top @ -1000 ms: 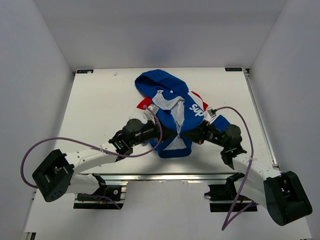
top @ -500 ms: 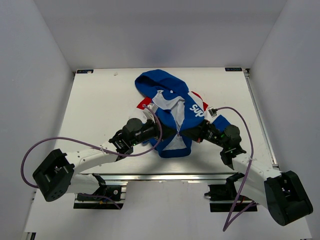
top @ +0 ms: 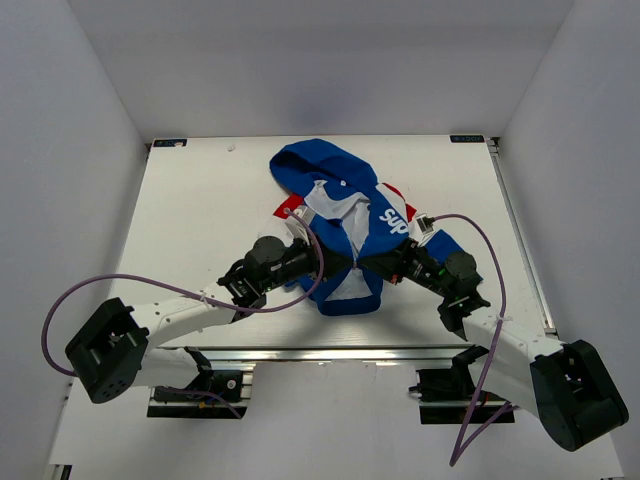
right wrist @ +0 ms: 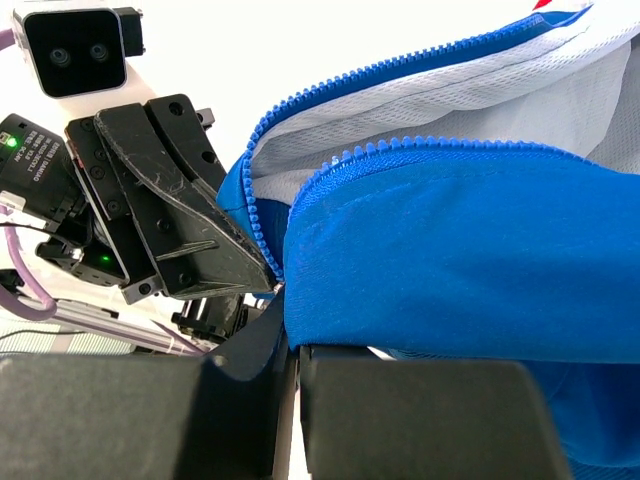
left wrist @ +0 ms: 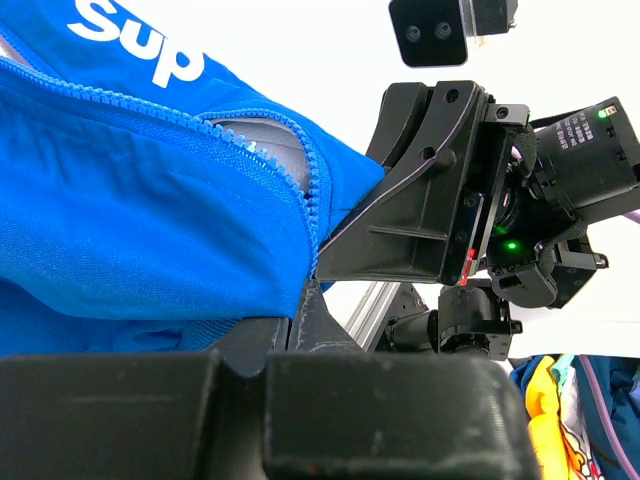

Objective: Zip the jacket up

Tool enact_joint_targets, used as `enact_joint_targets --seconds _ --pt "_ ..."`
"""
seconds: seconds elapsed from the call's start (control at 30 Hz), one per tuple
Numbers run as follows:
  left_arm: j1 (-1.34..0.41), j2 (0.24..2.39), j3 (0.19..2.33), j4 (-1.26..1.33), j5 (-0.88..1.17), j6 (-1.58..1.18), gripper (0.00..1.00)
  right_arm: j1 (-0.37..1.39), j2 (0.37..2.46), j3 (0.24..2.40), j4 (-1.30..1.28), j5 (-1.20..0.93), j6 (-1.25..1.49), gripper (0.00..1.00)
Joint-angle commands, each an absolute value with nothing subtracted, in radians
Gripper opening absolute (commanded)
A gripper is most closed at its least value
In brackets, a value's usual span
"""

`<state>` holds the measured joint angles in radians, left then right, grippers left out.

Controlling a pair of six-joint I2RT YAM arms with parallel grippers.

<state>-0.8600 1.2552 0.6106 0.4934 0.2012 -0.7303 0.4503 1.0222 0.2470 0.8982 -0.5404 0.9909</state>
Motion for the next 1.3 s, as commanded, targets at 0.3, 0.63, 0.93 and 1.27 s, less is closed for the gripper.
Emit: enact_joint_targets --seconds 0.3,0.63,0.93,1.27 --pt "-0.867 1.281 0.672 0.381 0.305 -0.666 0.0 0.456 1.02 0.402 0.861 -0.476 0.902 0.0" --pt "-0.867 1.29 0.721 0.198 0.324 -0.589 0.0 0.456 0.973 0.506 0.6 -0.463 0.753 0.0" --pt "-0.868 1.31 0.738 0.101 0.406 -0.548 0.0 0.453 0.96 0.564 0.535 -0.419 0.733 0.0" --pt "-0.877 1.31 0.726 0.02 0.417 -0.534 0.0 0.42 0.947 0.635 0.499 -0.365 0.713 0.0"
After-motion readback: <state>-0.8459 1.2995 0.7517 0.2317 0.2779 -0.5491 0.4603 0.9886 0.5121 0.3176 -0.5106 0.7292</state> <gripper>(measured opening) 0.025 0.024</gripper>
